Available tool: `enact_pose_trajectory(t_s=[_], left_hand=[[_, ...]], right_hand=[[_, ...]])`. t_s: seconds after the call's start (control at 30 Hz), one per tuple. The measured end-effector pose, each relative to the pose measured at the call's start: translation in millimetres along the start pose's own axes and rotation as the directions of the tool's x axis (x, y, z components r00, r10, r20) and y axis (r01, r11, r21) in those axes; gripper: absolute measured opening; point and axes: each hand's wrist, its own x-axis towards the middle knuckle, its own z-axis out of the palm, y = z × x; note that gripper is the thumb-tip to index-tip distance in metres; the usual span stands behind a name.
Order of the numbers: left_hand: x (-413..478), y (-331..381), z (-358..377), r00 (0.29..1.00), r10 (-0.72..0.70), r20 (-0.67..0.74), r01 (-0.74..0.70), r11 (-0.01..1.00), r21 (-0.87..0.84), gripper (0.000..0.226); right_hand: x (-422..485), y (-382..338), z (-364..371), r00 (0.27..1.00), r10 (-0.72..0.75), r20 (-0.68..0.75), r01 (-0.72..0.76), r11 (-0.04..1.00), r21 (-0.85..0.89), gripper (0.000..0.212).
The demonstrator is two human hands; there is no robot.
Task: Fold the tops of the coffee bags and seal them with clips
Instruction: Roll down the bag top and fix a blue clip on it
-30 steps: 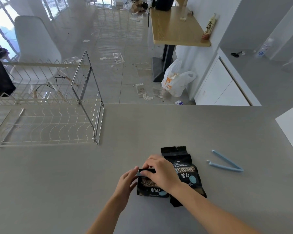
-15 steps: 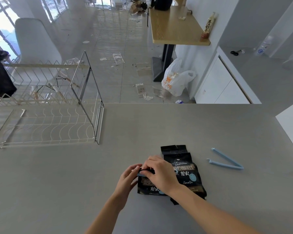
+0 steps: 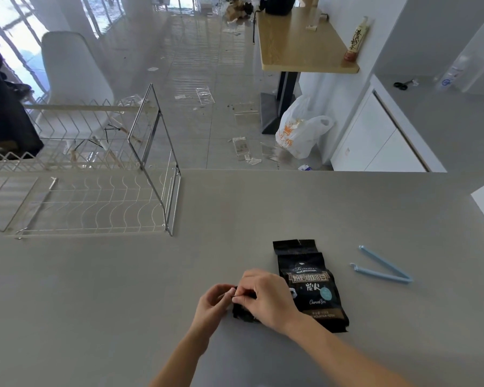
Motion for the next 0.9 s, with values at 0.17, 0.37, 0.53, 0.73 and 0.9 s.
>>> enact_pose_trajectory(t_s=[0.17,0.37,0.53,0.73,0.9], left_hand=[[5,7,1,0.998,0.059,0.012,-0.060,0.993,0.107,0.012],[14,42,4,0.982,0.172,-0.080,-0.142,0.946,0.290,0.013],[1,83,47,0.853,0.418,0.313,-0.510,0.541,0.669,0.013],[-5,67,86,0.758,0.524,0.388,-0.599,0.325,0.731,0.015],[-9,52,83,0.790,0.542,0.287,-0.569,0.475,0.671,0.010]], right_hand=[[-3,4,-10,0.999,-0.001,0.054,-0.002,0.998,0.057,0.011],[-10,31,-41,0.966,0.181,-0.187,-0.123,0.952,0.282,0.018],[-27,66,-39,0.862,0.439,-0.254,-0.347,0.875,0.336,0.023],[-36,65,-18,0.863,0.465,-0.196,-0.383,0.857,0.346,0.031],[-34,58,-17,0.869,0.467,-0.162,-0.397,0.855,0.332,0.033]])
